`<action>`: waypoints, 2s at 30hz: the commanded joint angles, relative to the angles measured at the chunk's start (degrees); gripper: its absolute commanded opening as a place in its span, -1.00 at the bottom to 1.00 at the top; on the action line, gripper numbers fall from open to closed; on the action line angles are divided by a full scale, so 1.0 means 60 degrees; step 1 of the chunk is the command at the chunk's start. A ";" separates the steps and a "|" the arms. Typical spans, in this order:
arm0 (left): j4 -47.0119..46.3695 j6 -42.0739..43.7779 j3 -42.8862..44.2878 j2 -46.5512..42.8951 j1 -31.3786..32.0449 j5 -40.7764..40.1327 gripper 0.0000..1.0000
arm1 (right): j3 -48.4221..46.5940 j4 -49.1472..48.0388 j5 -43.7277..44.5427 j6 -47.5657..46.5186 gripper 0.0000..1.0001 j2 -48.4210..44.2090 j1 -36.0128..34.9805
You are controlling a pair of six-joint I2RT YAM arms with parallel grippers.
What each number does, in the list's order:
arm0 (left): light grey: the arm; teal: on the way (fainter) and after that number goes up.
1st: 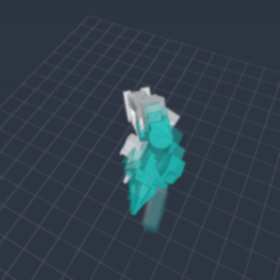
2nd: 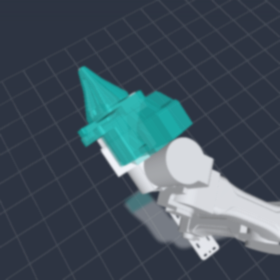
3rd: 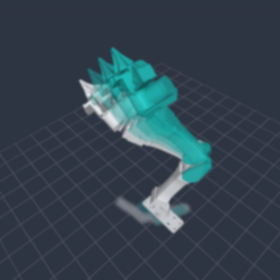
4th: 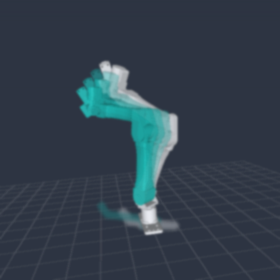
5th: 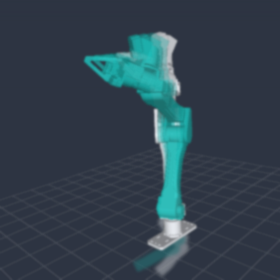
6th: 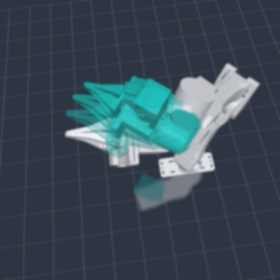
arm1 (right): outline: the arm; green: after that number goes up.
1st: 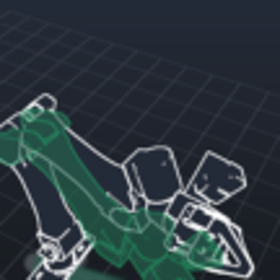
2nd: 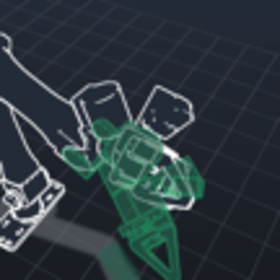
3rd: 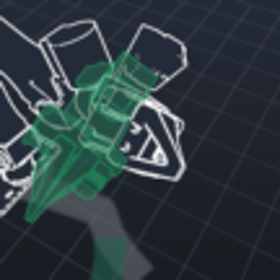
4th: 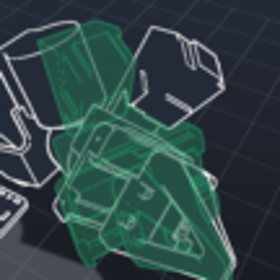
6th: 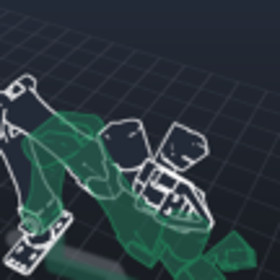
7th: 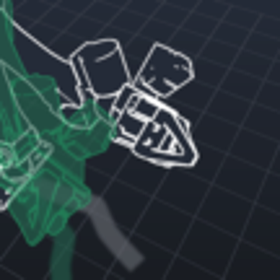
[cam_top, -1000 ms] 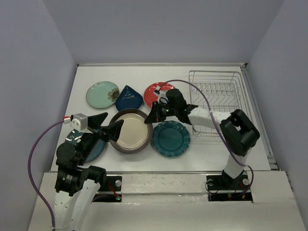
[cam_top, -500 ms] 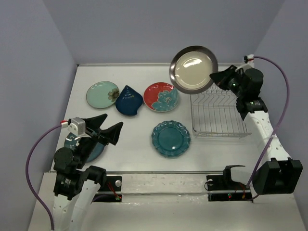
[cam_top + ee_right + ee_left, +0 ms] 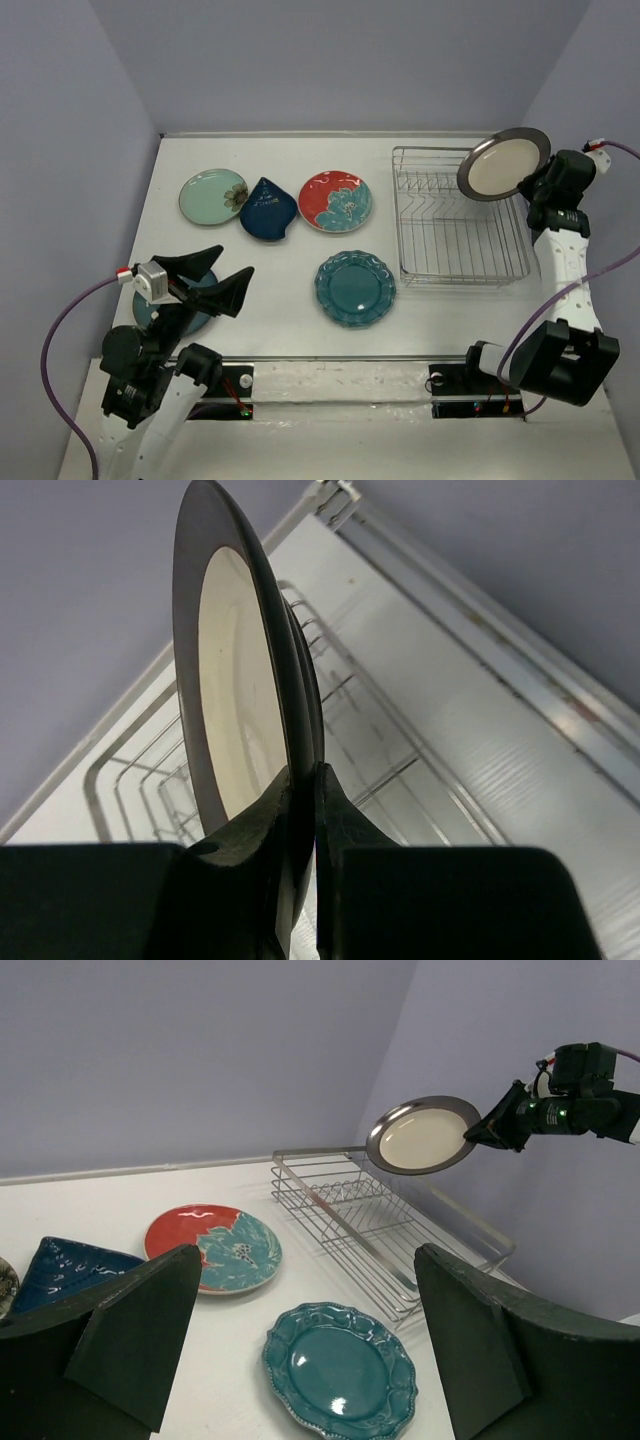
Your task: Load the plates into the dish rack
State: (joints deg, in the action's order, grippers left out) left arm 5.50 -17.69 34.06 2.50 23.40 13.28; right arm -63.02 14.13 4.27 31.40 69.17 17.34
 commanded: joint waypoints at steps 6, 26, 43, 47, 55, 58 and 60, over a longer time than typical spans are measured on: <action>-0.0096 0.0034 -0.0126 -0.0710 0.0729 -0.0748 0.98 | -0.2180 -0.2032 0.2058 -0.3472 -0.86 0.0484 0.0098; 0.0021 0.0063 -0.0082 -0.0930 0.1330 -0.1129 0.98 | -0.2460 -0.2004 0.0563 -0.7035 -0.86 0.1436 0.0098; 0.0021 0.0063 -0.0067 -0.0769 0.1330 -0.1129 0.98 | -0.4042 -0.1930 0.1046 -0.7122 -0.86 0.1451 0.0098; 0.0007 0.0063 -0.0067 -0.0754 0.1344 -0.1114 0.98 | -0.3384 -0.1945 0.0885 -0.7108 -0.86 0.1378 0.0098; 0.0021 0.0078 -0.0081 -0.0710 0.1330 -0.1114 0.98 | -0.2300 -0.2004 0.0738 -0.7123 -0.86 0.1494 0.0098; 0.0007 0.0063 -0.0052 -0.0696 0.1344 -0.1158 0.98 | -0.2065 -0.2018 0.0767 -0.7210 -0.86 0.1597 0.0098; 0.0007 0.0049 -0.0038 -0.0681 0.1330 -0.1187 0.98 | -0.1919 -0.2047 0.0724 -0.7269 -0.86 0.1641 0.0098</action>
State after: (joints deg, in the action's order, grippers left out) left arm 7.62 -17.82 33.43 0.60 31.14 6.83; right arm -73.30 13.82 8.95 -11.49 80.73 17.61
